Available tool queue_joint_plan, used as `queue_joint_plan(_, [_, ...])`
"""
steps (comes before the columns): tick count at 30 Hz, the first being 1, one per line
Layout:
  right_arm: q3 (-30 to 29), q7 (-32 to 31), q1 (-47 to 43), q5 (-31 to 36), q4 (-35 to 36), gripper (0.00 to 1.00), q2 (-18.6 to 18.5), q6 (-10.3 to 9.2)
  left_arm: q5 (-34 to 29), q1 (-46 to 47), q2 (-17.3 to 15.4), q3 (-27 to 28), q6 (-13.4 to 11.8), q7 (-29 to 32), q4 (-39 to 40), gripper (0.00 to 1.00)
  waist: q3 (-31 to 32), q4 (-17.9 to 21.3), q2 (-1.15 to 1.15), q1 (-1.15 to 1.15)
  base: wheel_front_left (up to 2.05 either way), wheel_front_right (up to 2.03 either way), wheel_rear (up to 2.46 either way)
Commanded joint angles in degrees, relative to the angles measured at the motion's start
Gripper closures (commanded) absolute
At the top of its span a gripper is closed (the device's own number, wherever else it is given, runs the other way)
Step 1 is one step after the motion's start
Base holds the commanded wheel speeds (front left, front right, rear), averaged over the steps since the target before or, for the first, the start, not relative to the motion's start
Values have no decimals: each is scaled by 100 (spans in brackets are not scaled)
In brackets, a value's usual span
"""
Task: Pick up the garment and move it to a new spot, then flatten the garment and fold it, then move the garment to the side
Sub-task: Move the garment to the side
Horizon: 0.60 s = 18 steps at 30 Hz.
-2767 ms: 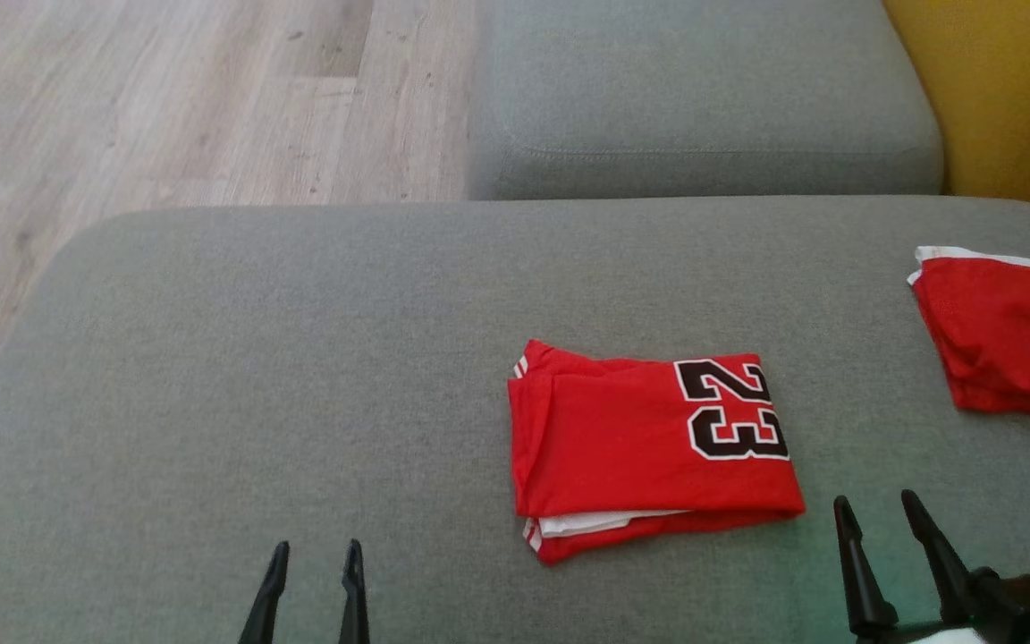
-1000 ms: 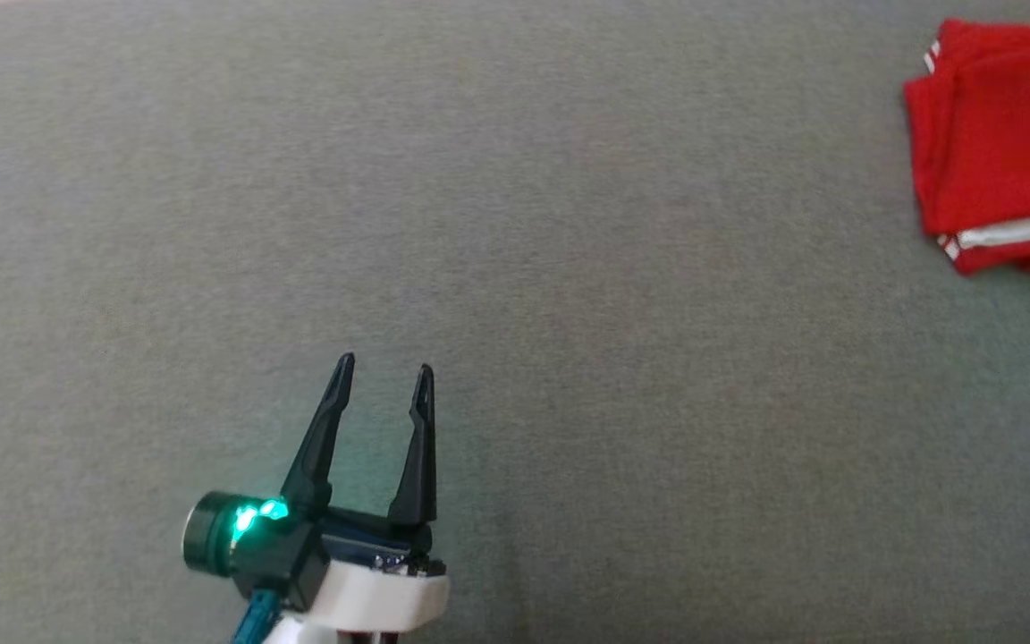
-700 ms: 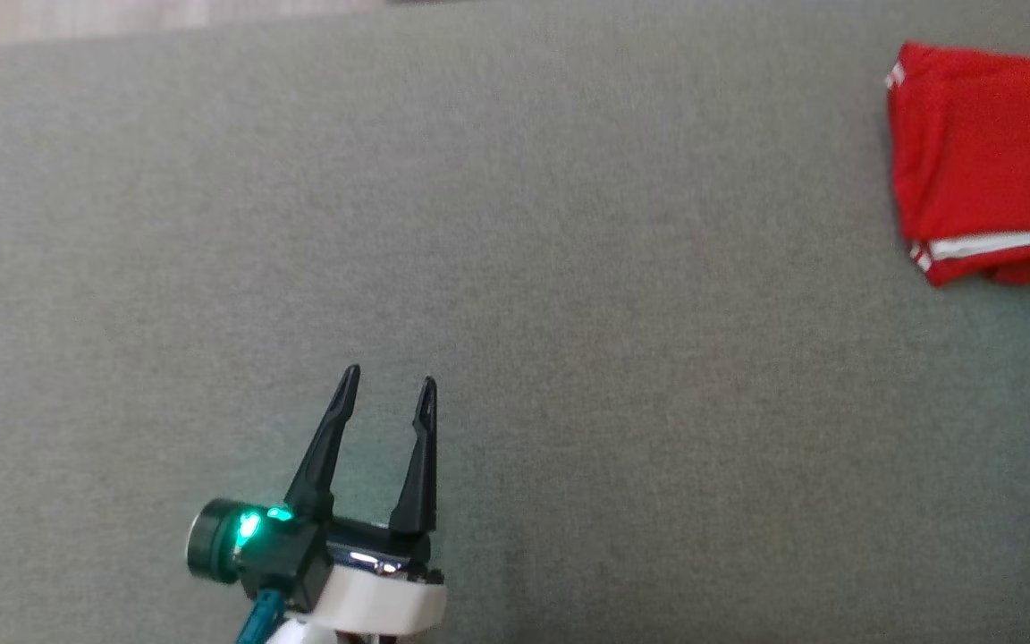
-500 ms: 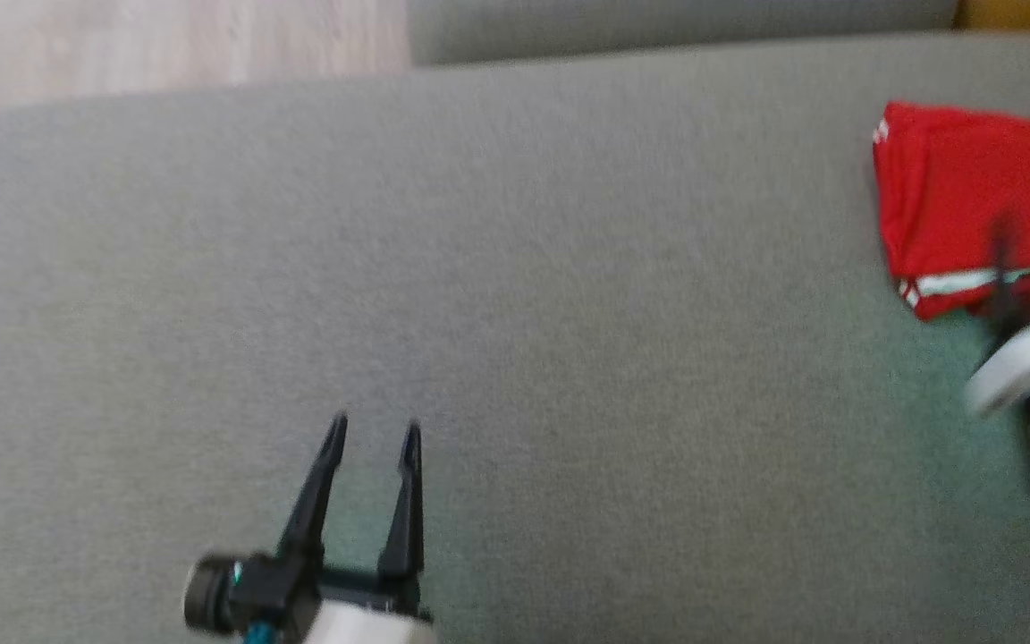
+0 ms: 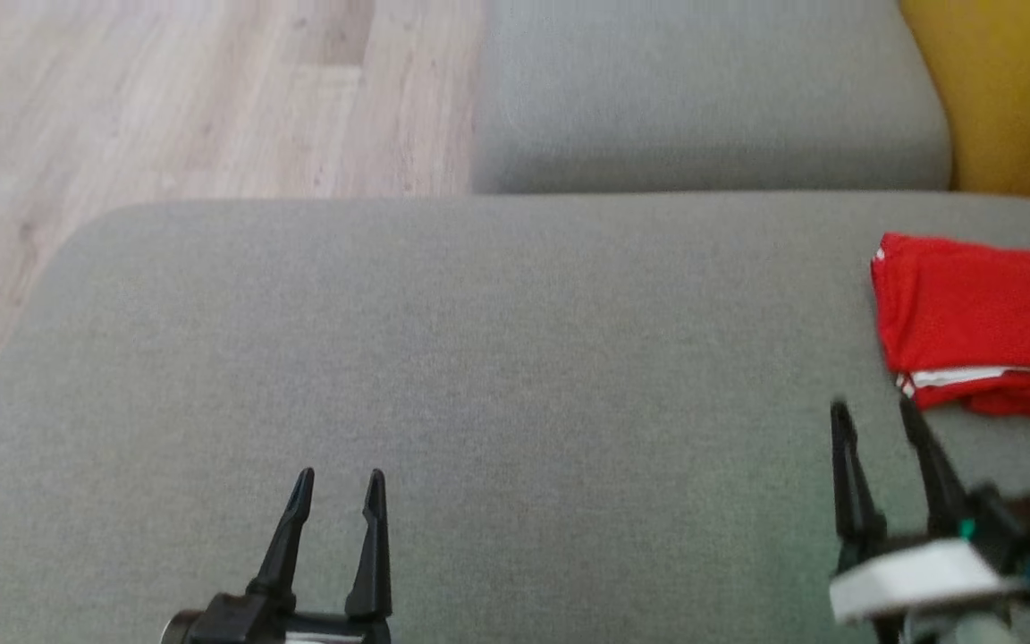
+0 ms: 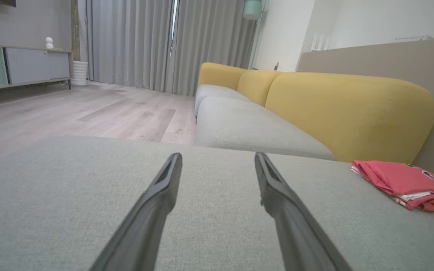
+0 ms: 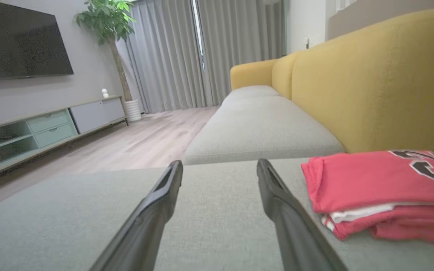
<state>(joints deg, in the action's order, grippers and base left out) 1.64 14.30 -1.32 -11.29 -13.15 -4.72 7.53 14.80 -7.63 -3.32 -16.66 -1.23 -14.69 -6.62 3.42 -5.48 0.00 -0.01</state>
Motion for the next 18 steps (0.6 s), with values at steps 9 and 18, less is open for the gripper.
queue_joint_plan(9, [-64, 69, -872, 206, 556, 0, 171, -4, -78, -186, 24, 371, 88, -30, 148, 0, 230, 8, 0, 1, 0, 0, 0])
queue_joint_plan(18, [-73, 70, -919, 83, 547, 0, 182, -4, -100, -187, 37, 472, 109, -30, 73, 0, 251, -1, 0, 1, 0, 0, 0])
